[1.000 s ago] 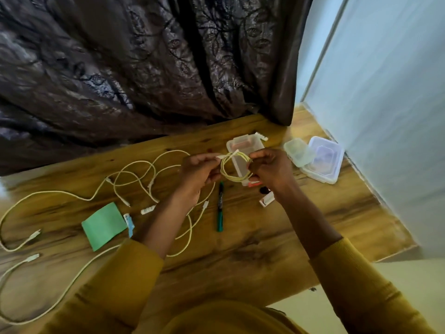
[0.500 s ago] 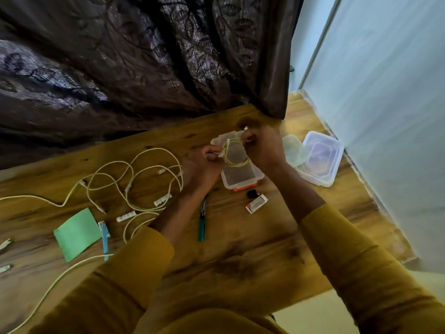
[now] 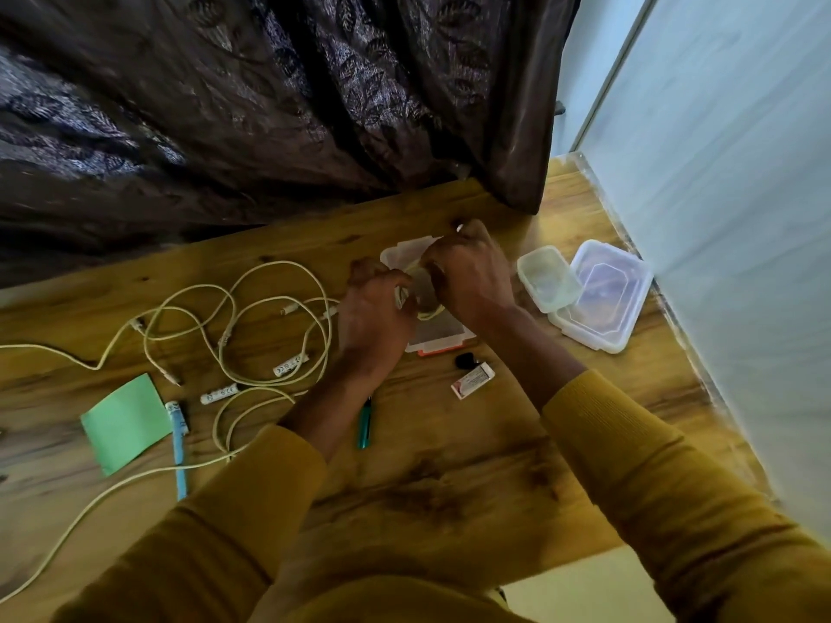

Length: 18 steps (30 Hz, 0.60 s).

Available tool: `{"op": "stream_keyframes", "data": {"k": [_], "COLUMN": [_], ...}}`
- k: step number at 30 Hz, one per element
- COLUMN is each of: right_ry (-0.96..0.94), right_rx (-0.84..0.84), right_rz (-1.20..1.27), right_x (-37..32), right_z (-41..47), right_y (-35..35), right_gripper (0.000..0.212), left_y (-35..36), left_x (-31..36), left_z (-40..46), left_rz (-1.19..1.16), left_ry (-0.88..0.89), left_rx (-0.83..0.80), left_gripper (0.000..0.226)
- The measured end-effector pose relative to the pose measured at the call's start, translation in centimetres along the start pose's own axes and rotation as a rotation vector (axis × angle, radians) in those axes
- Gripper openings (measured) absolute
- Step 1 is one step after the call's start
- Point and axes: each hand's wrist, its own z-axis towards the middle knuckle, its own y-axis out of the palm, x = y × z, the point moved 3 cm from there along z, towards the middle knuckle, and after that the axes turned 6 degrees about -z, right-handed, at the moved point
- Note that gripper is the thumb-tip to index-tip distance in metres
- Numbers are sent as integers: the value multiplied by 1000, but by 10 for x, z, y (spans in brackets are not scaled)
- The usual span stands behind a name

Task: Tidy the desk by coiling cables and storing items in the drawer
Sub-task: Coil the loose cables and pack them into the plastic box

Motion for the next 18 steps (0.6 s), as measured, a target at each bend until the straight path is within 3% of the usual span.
{"op": "stream_keyframes", "data": {"k": [9,18], "right_ry": [-27,33], "right_rx": [-185,98], "right_rz": [-230,81], "right_x": [-3,-56], "right_z": [-1,-26], "right_y": [-1,-32], "right_gripper": [20,31], "left_y": [-6,-47], "left_x": [-12,-25], "left_z": [6,-31], "left_rz": [-194,-394], "left_ry": [-48,-124], "left_rx": [6,42], "left_gripper": [31,26]}}
